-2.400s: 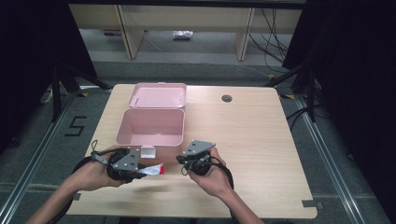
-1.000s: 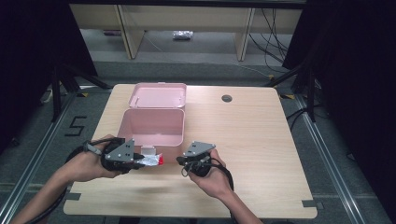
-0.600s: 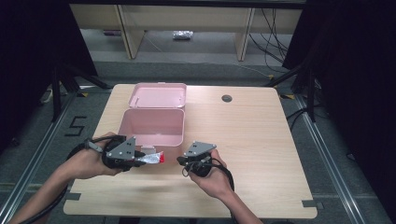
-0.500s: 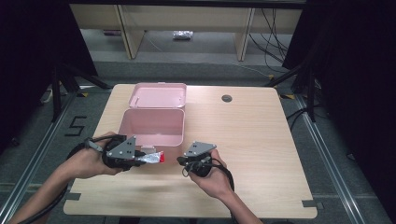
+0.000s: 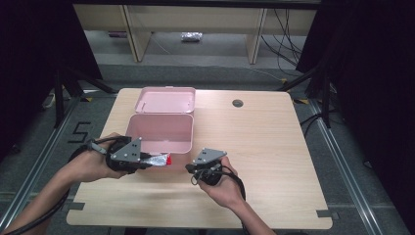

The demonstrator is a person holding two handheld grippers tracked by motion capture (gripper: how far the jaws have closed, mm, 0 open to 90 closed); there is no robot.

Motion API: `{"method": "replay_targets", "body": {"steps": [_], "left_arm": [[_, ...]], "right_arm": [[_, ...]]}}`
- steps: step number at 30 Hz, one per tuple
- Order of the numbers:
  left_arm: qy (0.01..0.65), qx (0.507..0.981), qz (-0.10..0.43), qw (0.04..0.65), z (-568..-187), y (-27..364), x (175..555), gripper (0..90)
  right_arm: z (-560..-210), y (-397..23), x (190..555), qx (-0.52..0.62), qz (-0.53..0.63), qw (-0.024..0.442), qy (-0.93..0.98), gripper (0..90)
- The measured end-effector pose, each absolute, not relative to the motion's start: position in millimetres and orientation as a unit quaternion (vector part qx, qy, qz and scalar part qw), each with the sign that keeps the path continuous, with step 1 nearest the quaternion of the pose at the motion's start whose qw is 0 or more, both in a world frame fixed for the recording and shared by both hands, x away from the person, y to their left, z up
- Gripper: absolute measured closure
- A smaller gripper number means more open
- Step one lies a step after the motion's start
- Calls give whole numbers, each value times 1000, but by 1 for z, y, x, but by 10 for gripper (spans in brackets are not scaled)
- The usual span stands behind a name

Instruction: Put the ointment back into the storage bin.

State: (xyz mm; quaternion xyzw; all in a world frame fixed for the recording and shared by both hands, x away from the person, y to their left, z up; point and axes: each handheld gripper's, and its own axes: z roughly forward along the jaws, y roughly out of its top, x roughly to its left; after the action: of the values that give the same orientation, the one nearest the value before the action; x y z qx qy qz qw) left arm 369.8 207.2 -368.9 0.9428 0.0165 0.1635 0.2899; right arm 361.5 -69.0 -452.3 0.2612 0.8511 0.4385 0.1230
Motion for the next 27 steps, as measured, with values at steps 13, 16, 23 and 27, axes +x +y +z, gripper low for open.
{"method": "replay_targets", "body": {"steps": [13, 16, 23, 27], "left_arm": [[17, 943, 165, 287, -366, 207, 376, 712], [21, 942, 165, 292, -366, 207, 377, 712], [23, 942, 170, 289, -362, 209, 380, 712], [22, 943, 171, 285, -360, 210, 383, 712]], "right_arm": [[-451, -69, 361, 257, 439, 124, 852, 900], [-450, -70, 361, 255, 432, 122, 856, 900], [-451, -70, 362, 255, 431, 123, 856, 899], [-451, -69, 362, 257, 431, 122, 856, 898]]}}
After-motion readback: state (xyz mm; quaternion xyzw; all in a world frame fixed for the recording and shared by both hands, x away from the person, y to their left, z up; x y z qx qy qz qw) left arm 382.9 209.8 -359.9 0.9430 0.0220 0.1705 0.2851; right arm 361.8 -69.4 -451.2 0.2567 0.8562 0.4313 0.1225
